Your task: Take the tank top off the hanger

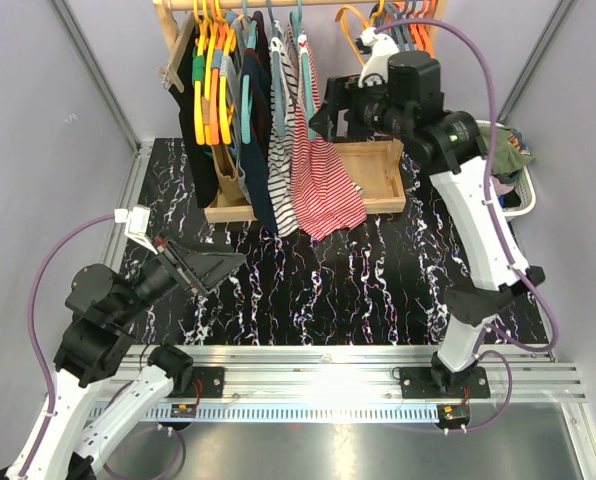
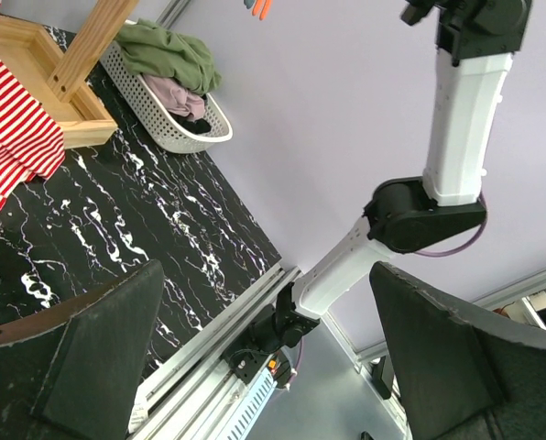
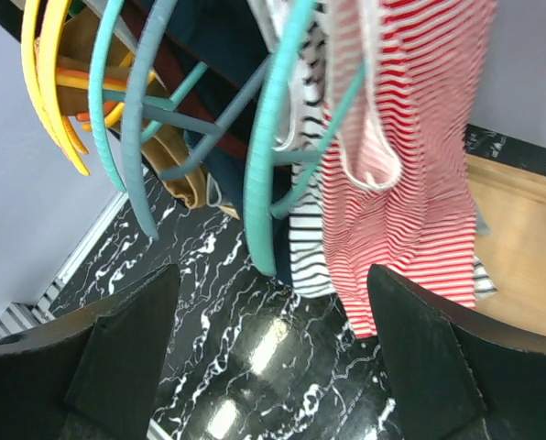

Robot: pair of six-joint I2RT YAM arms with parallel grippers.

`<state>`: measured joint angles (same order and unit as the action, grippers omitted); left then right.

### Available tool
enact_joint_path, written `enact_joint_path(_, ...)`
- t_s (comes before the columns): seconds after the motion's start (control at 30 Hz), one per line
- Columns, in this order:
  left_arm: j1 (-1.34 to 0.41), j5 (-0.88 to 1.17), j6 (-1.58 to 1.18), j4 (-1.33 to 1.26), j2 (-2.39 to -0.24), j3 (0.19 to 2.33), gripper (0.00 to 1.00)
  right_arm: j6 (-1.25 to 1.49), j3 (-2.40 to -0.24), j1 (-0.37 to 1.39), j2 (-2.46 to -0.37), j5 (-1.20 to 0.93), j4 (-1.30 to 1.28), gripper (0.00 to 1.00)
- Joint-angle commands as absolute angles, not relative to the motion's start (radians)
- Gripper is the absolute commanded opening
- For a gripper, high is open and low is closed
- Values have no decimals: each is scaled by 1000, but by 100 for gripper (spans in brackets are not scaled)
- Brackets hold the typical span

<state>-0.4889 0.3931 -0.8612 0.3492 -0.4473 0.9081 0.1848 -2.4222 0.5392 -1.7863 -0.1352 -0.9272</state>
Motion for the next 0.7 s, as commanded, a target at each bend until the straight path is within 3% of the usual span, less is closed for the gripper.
enact_joint_path(0.0, -485, 414, -850, 295, -456, 927, 99, 158, -2506, 581, -1851, -152, -937, 90)
enact_joint_path(0.17, -485, 411, -847, 305, -451, 931, 99, 158, -2563, 624, -1930, -54, -916, 90)
enact_joint_path(0.23, -485, 407, -842, 313, -449, 933, 99, 173, -2572, 649, -1939, 130, -893, 89)
enact_joint_path(0.4, -485, 397, -838, 322, -439, 930, 99, 172, -2574, 660, -1963, 385, -830, 73)
enact_joint_path(0.6, -485, 390, -836, 327, -431, 923, 99, 127, -2585, 658, -2020, 350, -831, 70)
enact_joint_path(0.67, -485, 388, -834, 330, -430, 923, 99, 120, -2601, 658, -2040, 338, -839, 61)
